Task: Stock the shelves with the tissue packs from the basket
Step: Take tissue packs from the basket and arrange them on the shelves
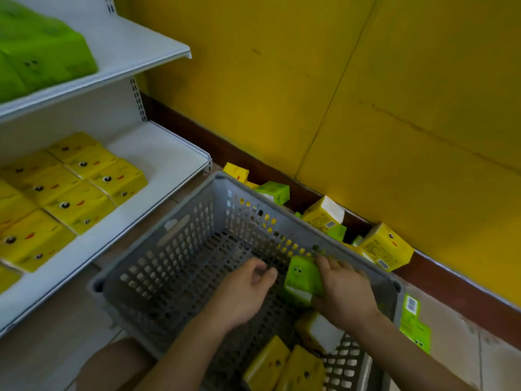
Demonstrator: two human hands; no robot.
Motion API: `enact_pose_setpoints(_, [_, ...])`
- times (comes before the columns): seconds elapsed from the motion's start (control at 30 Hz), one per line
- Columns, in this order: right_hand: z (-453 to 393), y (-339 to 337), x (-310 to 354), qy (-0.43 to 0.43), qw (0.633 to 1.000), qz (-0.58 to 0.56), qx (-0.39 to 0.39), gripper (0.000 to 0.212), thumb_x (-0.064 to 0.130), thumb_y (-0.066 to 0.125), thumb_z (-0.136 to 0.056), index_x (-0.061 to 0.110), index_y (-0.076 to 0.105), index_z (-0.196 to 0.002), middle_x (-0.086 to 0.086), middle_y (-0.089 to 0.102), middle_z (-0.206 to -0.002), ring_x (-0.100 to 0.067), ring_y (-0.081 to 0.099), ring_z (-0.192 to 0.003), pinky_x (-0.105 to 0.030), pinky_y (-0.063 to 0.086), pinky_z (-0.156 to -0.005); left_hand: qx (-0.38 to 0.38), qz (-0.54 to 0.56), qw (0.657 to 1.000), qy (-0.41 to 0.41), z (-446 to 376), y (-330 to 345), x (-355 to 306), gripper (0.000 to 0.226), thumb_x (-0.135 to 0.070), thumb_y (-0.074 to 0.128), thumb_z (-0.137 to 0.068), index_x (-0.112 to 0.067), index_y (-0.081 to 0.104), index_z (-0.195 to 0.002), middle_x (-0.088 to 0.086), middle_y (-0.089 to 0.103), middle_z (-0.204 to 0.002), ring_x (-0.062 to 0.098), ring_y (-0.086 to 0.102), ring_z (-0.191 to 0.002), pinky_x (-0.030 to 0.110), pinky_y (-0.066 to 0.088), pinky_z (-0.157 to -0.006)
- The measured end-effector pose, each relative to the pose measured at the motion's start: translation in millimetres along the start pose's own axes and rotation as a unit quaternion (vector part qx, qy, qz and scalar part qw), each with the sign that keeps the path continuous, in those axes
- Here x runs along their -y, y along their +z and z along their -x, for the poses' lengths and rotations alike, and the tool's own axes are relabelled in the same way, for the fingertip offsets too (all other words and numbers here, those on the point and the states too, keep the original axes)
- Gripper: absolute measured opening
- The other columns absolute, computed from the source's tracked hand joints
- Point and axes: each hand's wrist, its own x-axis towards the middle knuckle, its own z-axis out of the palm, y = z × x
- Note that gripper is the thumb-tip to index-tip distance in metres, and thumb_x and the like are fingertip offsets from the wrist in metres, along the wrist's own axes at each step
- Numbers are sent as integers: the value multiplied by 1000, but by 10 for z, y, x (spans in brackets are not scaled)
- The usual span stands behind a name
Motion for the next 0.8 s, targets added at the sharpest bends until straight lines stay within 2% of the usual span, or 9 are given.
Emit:
enact_pose_setpoints(0.07, [85,-194,191,-63,989,-49,-121,75,42,77,-60,16,51,-125,-6,58,-125,-34,59,-111,-48,48,-89,30,152,986,-64,63,-60,-160,52,-68,51,-86,-26,55,-115,1,66,-109,21,71,-95,42,58,-88])
enact_pose_setpoints(0.13, [137,-328,405,-142,960,-89,-223,67,36,78,-67,17,53,-126,-7,54,-137,-34,51,-125,-55,40,-101,26,299,950,-84,139,-141,-327,49,-60,59,-86,-23,54,-116,5,68,-113,22,73,-91,42,60,-84])
enact_pose_setpoints(0.27, [70,-596,626,-262,881,-219,-328,36,29,72,-85,20,57,-117,-12,47,-144,-33,38,-139,-55,29,-113,-108,380,918,-40,282,-473,-514,30,-29,68,-89,-23,54,-114,4,69,-110,19,72,-93,40,61,-77])
enact_pose_setpoints(0.4, [-175,-998,697,-187,833,-417,-311,34,42,58,-91,18,58,-116,1,48,-137,-14,45,-132,-32,41,-105,-164,381,910,16,455,-1017,-504,25,-17,68,-88,-24,63,-111,7,71,-108,25,70,-97,47,60,-81])
enact_pose_setpoints(0.47, [-341,-1218,817,-130,815,-515,-230,50,64,53,-86,33,51,-125,15,51,-131,-3,50,-123,-34,48,-98,-186,381,905,39,568,-1251,-509,26,-15,69,-87,-25,64,-111,8,71,-109,29,70,-100,52,58,-84])
enact_pose_setpoints(0.53, [-510,-1366,1023,-147,783,-592,-123,63,78,55,-75,50,41,-130,20,50,-133,-4,54,-122,-41,52,-94,-221,397,890,50,677,-1426,-549,29,-14,70,-86,-23,62,-112,13,68,-112,33,70,-99,58,56,-84])
enact_pose_setpoints(0.63, [-612,-1574,1438,-209,776,-586,-106,76,78,62,-71,63,25,-135,15,42,-145,-8,48,-130,-43,51,-98,-306,424,851,52,828,-1638,-636,41,-18,73,-80,-20,53,-116,18,63,-116,34,69,-98,61,57,-78])
enact_pose_setpoints(0.73, [-622,-1918,1790,-278,806,-497,-161,92,69,65,-74,51,12,-148,18,15,-156,-4,24,-143,-36,42,-107,-388,421,818,55,1023,-1918,-735,39,-15,70,-84,-18,46,-115,16,61,-111,30,68,-93,55,60,-73])
enact_pose_setpoints(0.8, [-667,-2233,1968,-327,826,-419,-186,97,62,70,-74,52,9,-149,23,-6,-158,7,17,-137,-30,40,-103,-436,400,804,62,1170,-2154,-811,37,-16,69,-86,-16,45,-114,13,60,-107,24,67,-88,44,61,-65])
